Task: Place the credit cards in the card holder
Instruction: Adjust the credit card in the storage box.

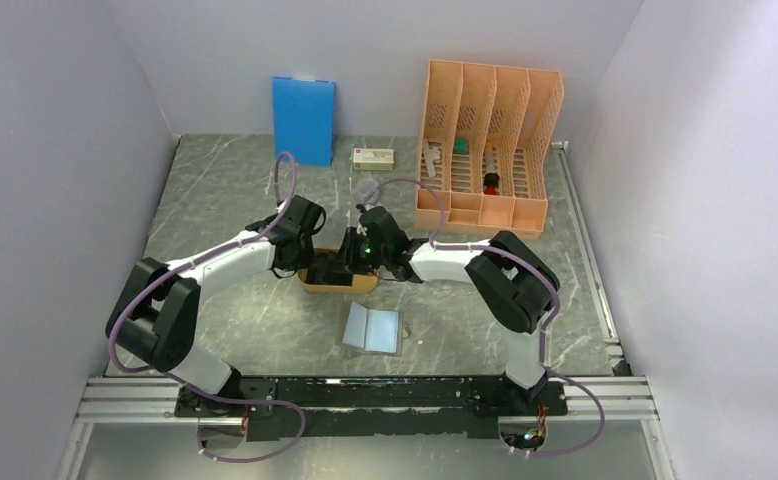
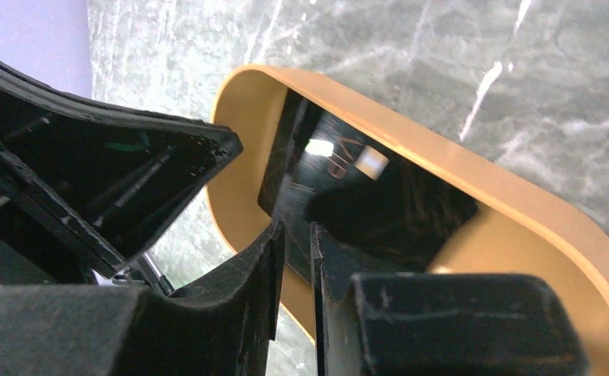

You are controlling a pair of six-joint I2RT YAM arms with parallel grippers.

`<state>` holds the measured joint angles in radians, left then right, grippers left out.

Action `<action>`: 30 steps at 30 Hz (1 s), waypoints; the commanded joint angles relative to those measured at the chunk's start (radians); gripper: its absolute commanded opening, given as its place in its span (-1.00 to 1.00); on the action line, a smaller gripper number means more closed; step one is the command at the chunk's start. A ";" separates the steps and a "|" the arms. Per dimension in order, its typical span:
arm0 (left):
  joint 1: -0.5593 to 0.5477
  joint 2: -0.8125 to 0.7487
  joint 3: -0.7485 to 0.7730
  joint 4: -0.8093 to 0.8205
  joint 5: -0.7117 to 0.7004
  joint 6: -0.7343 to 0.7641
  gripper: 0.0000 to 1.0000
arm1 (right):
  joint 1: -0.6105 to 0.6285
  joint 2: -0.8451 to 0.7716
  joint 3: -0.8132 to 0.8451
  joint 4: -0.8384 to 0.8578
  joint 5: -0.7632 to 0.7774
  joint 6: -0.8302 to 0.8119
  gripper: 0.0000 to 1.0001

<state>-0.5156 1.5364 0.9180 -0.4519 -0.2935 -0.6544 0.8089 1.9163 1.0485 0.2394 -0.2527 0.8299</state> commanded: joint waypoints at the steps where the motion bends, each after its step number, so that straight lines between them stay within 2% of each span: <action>1: 0.010 -0.015 -0.001 0.001 -0.001 -0.011 -0.90 | 0.011 0.040 0.050 -0.032 -0.008 -0.016 -0.53; 6: 0.009 -0.044 0.000 -0.008 -0.021 -0.014 -0.90 | 0.020 0.048 0.072 -0.055 0.006 -0.026 -0.52; 11: 0.011 -0.042 0.005 -0.011 -0.020 -0.012 -0.90 | 0.019 -0.029 0.053 -0.097 0.066 -0.054 -0.46; 16: 0.012 -0.035 0.013 -0.004 0.004 -0.009 -0.90 | 0.016 -0.118 0.026 -0.190 0.182 -0.090 -0.24; 20: 0.012 -0.042 0.003 0.013 0.023 -0.009 -0.90 | 0.007 -0.152 -0.009 -0.207 0.215 -0.091 -0.03; 30: 0.012 -0.039 -0.022 0.045 0.061 -0.015 -0.90 | 0.004 -0.108 -0.005 -0.234 0.232 -0.063 0.22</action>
<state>-0.5121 1.5146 0.9146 -0.4381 -0.2684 -0.6556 0.8173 1.7748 1.0256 0.0326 -0.0521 0.7620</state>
